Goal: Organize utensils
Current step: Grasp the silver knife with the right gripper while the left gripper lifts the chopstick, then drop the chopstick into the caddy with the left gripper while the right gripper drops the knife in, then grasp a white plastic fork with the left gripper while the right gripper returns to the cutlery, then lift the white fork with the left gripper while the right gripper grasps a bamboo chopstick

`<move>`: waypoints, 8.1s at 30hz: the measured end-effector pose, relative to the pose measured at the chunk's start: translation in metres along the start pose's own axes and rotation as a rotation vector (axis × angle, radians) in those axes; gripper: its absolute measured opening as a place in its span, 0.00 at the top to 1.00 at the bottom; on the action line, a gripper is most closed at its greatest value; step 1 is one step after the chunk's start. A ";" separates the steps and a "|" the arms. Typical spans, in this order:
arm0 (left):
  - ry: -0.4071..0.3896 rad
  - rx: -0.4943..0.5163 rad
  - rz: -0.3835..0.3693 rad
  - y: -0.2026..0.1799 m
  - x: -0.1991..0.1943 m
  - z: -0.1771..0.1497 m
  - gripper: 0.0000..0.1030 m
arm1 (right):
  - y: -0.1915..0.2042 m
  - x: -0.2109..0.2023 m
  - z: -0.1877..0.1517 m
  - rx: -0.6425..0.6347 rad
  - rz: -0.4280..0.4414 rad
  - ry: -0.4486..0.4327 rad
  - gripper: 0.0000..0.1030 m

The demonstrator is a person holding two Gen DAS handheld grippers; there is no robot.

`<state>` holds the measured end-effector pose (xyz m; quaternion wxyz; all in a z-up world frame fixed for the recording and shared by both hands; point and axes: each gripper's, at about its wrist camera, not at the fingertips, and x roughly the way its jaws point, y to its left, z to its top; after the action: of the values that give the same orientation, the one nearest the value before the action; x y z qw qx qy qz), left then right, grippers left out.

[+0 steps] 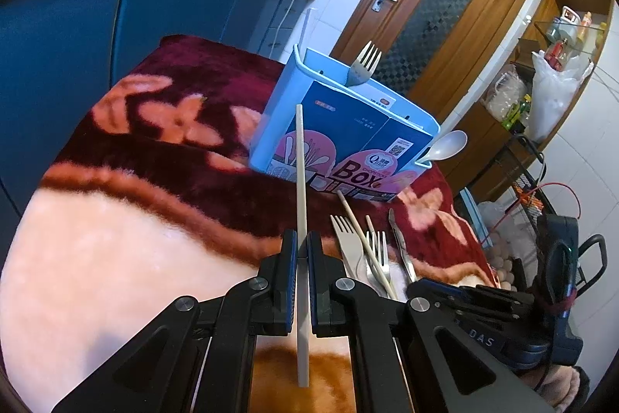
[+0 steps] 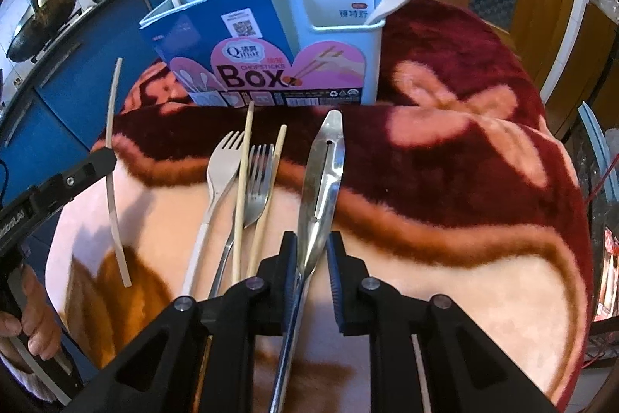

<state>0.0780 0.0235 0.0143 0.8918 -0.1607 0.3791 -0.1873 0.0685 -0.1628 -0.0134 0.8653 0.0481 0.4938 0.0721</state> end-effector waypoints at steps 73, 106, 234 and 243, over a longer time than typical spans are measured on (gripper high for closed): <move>-0.480 0.174 0.139 -0.037 0.047 0.107 0.95 | -0.025 -0.042 0.134 0.057 -0.105 -0.981 0.79; -0.388 0.174 0.094 -0.051 0.034 0.103 0.84 | -0.018 -0.070 0.103 0.019 0.039 -0.863 0.72; -0.148 0.116 0.127 0.003 -0.003 0.021 0.96 | 0.044 0.053 0.078 -0.152 0.034 0.003 0.93; -0.176 0.141 0.117 -0.010 -0.013 0.019 0.96 | 0.036 0.014 0.062 -0.106 0.138 -0.102 0.94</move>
<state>0.0817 0.0240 0.0394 0.9401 -0.0912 0.2939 -0.1463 0.1267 -0.1252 0.0117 0.8835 0.0397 0.4403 0.1552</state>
